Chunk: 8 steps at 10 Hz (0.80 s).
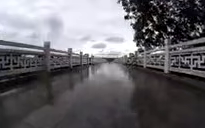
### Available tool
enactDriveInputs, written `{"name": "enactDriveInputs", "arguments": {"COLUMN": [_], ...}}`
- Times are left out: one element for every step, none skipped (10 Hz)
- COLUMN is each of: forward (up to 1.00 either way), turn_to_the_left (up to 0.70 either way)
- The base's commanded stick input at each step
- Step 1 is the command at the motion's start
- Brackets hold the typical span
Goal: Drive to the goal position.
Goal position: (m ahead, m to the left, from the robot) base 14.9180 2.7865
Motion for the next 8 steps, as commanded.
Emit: {"name": "enactDriveInputs", "arguments": {"forward": [0.53, 0.53, 0.53, 0.53, 0.53, 0.53, 0.53, 0.53], "turn_to_the_left": [0.0, 0.0, 0.0, 0.0, 0.0, 0.0, 0.0, 0.02]}}
